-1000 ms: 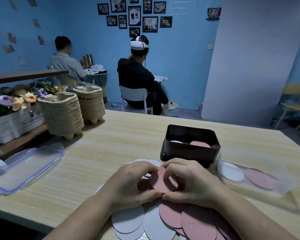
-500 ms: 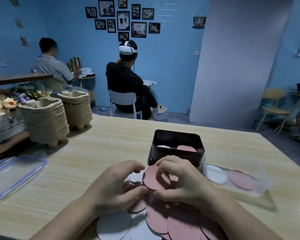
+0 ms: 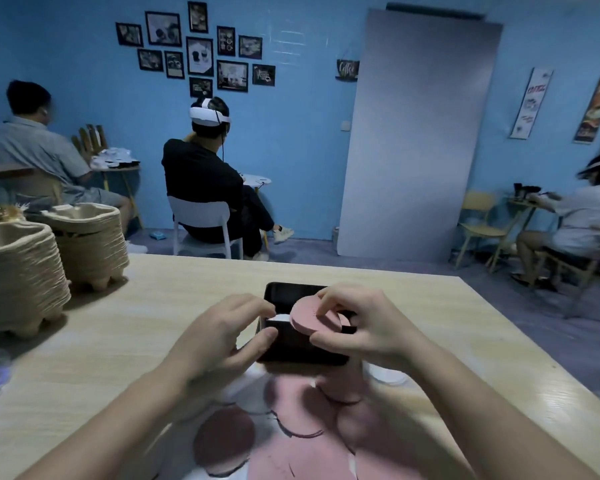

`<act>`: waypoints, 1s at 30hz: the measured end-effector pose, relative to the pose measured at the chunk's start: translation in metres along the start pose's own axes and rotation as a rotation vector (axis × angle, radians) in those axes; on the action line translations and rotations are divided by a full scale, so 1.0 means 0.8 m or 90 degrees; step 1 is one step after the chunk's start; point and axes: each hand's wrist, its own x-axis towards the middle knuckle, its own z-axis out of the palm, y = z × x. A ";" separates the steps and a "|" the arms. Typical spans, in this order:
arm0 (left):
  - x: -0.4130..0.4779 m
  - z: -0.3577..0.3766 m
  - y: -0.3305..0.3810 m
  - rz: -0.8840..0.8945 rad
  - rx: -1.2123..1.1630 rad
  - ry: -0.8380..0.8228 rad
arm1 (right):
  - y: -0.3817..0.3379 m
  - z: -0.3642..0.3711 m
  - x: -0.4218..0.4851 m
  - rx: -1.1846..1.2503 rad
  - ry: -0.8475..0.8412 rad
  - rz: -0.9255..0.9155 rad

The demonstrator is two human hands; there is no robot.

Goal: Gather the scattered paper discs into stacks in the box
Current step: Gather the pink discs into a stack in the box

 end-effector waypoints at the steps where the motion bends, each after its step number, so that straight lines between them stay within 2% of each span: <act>1: 0.007 0.005 -0.002 0.009 0.008 -0.003 | 0.006 -0.006 0.003 -0.006 0.009 0.016; 5: 0.021 0.020 -0.010 0.033 0.020 -0.021 | 0.036 -0.026 0.016 -0.037 0.034 0.087; 10: 0.005 0.034 -0.021 0.057 0.051 -0.061 | 0.066 -0.028 0.030 -0.071 0.004 0.155; 18: -0.012 0.040 -0.030 0.069 0.058 -0.089 | 0.086 -0.004 0.035 -0.119 -0.002 0.133; 30: -0.011 0.040 -0.027 0.058 0.043 -0.081 | 0.089 -0.003 0.032 -0.123 -0.009 0.171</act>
